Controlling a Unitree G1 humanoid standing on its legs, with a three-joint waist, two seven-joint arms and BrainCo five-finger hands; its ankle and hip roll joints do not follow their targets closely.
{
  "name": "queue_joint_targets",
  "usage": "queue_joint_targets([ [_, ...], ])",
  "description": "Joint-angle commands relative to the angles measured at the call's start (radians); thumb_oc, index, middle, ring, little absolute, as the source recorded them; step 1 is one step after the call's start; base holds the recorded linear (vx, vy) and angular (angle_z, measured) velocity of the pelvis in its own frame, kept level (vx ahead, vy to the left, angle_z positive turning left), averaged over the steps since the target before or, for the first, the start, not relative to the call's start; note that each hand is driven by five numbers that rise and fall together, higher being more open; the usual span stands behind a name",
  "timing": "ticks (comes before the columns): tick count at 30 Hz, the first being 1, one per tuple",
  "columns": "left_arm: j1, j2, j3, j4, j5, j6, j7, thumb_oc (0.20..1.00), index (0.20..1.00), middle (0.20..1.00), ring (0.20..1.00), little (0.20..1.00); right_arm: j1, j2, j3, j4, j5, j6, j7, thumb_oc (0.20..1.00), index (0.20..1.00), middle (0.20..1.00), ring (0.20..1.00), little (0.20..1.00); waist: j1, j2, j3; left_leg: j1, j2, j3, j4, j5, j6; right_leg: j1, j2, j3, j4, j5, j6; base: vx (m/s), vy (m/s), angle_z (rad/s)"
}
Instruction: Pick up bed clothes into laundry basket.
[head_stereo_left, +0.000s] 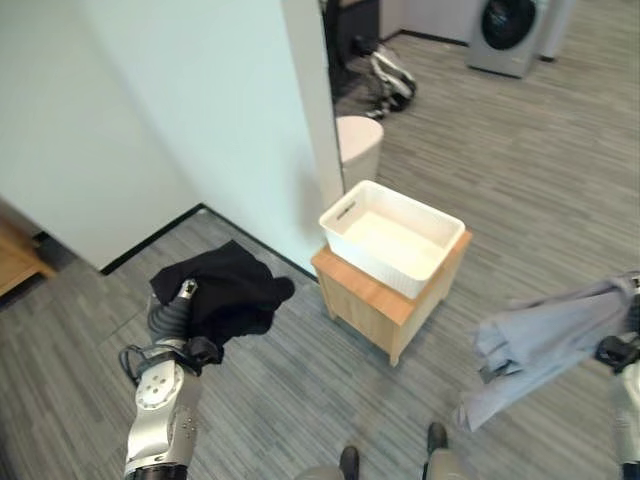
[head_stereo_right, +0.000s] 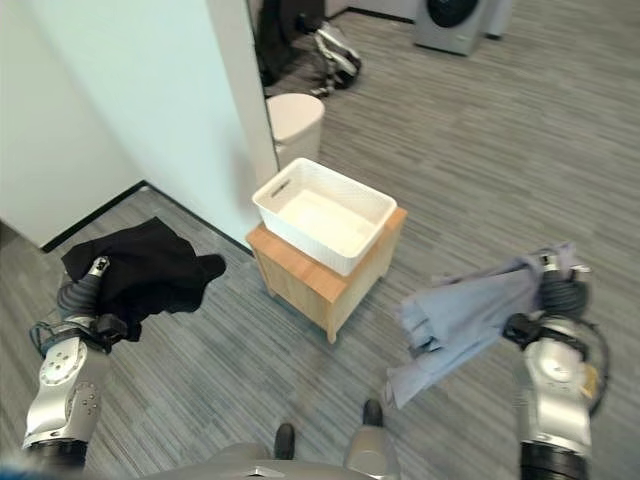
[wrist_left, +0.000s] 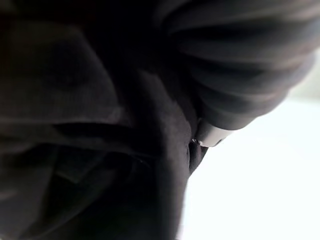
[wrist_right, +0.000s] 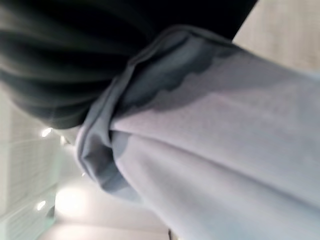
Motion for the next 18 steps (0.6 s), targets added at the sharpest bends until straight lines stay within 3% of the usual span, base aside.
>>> queue_joint_targets([
  [1,-0.044,0.059,0.008,-0.102,0.003,-0.076,-0.031,0.2,0.2,0.2,0.2,0.2,-0.138,-0.09,-0.009,-0.036,0.034,-0.107,0.006,0.2,0.2,0.2,0.2,0.2,0.019,-0.056,-0.046,-0.032,0.003,0.043,0.003,-0.024,-0.022,0.014,0.002,-0.053,0.029,-0.07,0.001,0.11,-0.065,0.14],
  [3,-0.037,0.05,-0.001,-0.106,-0.008,-0.072,-0.04,0.2,0.2,0.2,0.2,0.2,-0.161,-0.141,0.0,-0.008,0.05,-0.107,0.018,0.2,0.2,0.2,0.2,0.2,0.023,-0.06,-0.049,-0.032,0.004,0.035,0.004,-0.025,-0.024,0.031,0.006,-0.061,0.008,-0.067,-0.002,0.09,-0.065,0.11],
  [4,-0.021,0.059,-0.029,-0.102,-0.022,-0.06,-0.053,0.2,0.2,0.2,0.2,0.2,-0.218,-0.254,0.053,0.033,0.097,-0.086,0.07,0.2,0.2,0.2,0.2,0.2,0.051,-0.085,-0.062,-0.032,0.009,0.023,0.003,-0.029,-0.03,0.067,0.007,-0.096,-0.035,-0.063,-0.002,0.08,-0.062,0.19],
  [5,-0.021,0.058,-0.029,-0.102,-0.022,-0.06,-0.053,0.2,0.2,0.2,0.2,0.2,-0.222,-0.259,0.057,0.04,0.1,-0.088,0.071,0.2,0.2,0.2,0.2,0.2,0.048,-0.084,-0.062,-0.031,0.009,0.022,0.002,-0.029,-0.03,0.07,0.007,-0.098,-0.039,-0.062,-0.002,0.11,-0.078,0.23],
  [7,0.0,0.077,-0.051,-0.1,-0.045,-0.056,-0.059,0.2,0.2,0.2,0.2,0.2,-0.291,-0.397,0.132,0.112,0.148,-0.066,0.108,0.2,0.2,0.2,0.2,0.2,0.075,-0.11,-0.07,-0.031,0.013,0.011,-0.002,-0.029,-0.037,0.096,0.01,-0.119,-0.064,-0.058,-0.002,0.06,-0.039,0.22],
  [8,0.0,0.074,-0.049,-0.1,-0.045,-0.056,-0.059,0.2,0.2,0.2,0.2,0.2,-0.301,-0.404,0.14,0.123,0.152,-0.069,0.11,0.2,0.2,0.2,0.2,0.2,0.072,-0.108,-0.069,-0.03,0.012,0.011,-0.002,-0.029,-0.037,0.097,0.01,-0.12,-0.066,-0.057,-0.002,0.05,-0.03,0.1],
  [10,0.01,0.093,-0.06,-0.1,-0.057,-0.052,-0.065,0.2,0.2,0.2,0.2,0.2,-0.38,-0.503,0.207,0.192,0.18,-0.05,0.126,0.2,0.2,0.2,0.2,0.2,0.086,-0.12,-0.07,-0.033,0.015,0.003,-0.003,-0.028,-0.041,0.103,0.011,-0.133,-0.073,-0.055,-0.001,0.0,0.0,0.0],
  [14,0.037,0.119,-0.068,-0.097,-0.075,-0.045,-0.068,0.2,0.2,0.2,0.2,0.2,-0.521,-0.637,0.286,0.288,0.155,-0.022,0.089,0.2,0.2,0.2,0.2,0.2,0.112,-0.139,-0.071,-0.041,0.019,-0.003,-0.003,-0.026,-0.045,0.11,0.011,-0.148,-0.08,-0.053,0.001,0.03,0.001,0.08],
  [16,0.059,0.14,-0.077,-0.09,-0.101,-0.041,-0.065,0.2,0.2,0.2,0.2,0.2,-0.736,-0.731,0.41,0.368,0.071,-0.009,0.02,0.2,0.2,0.2,0.2,0.2,0.132,-0.151,-0.071,-0.046,0.019,-0.009,-0.003,-0.026,-0.045,0.111,0.011,-0.157,-0.08,-0.052,0.002,0.04,0.031,0.03],
  [18,0.064,0.134,-0.079,-0.077,-0.12,-0.044,-0.065,0.2,0.2,0.2,0.2,0.2,-0.89,-0.753,0.531,0.44,0.064,-0.008,0.01,0.2,0.2,0.2,0.2,0.2,0.13,-0.148,-0.07,-0.048,0.018,-0.009,-0.003,-0.025,-0.046,0.111,0.011,-0.159,-0.082,-0.051,0.003,0.01,0.012,0.04],
])
